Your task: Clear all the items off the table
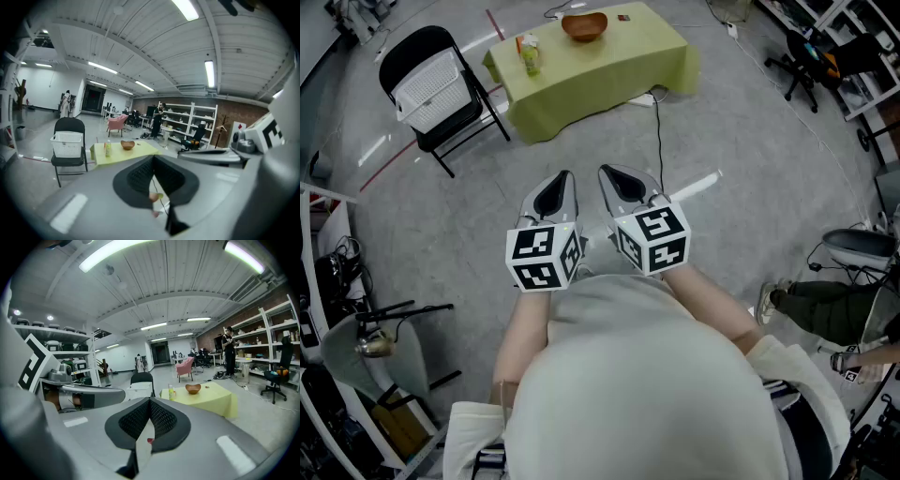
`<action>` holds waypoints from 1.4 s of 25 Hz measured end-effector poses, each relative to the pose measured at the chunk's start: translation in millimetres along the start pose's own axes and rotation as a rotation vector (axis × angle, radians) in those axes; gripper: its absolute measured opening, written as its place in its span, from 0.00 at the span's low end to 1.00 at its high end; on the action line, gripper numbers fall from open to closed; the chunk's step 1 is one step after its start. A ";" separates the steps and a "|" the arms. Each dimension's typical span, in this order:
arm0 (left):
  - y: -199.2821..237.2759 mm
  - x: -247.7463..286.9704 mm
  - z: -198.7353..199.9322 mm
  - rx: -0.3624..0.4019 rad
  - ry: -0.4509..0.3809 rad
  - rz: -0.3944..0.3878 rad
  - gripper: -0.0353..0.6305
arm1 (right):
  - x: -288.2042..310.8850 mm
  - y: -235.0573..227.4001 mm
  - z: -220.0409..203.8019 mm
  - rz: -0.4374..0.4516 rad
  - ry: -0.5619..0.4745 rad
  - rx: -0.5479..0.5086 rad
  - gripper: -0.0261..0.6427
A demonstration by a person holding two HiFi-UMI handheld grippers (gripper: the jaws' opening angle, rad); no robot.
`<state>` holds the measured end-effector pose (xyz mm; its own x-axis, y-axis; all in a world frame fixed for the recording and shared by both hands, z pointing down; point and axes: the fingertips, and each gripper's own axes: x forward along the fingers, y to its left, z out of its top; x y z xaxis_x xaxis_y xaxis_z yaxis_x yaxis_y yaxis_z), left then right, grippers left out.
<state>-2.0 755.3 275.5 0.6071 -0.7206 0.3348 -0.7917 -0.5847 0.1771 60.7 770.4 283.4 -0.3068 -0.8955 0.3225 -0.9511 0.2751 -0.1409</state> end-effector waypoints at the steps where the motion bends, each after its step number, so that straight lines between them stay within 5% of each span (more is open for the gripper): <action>1: 4.0 0.7 -1.5 -0.001 0.000 0.001 0.07 | 3.1 1.1 -1.5 -0.001 0.000 0.004 0.03; 35: 102.1 4.6 -10.6 -0.016 0.034 0.037 0.07 | 73.2 48.3 -7.9 0.016 0.041 0.067 0.04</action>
<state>-80.7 696.3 304.9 0.5747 -0.7284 0.3731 -0.8149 -0.5514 0.1786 -8.0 721.0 307.7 -0.3248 -0.8755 0.3577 -0.9417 0.2643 -0.2083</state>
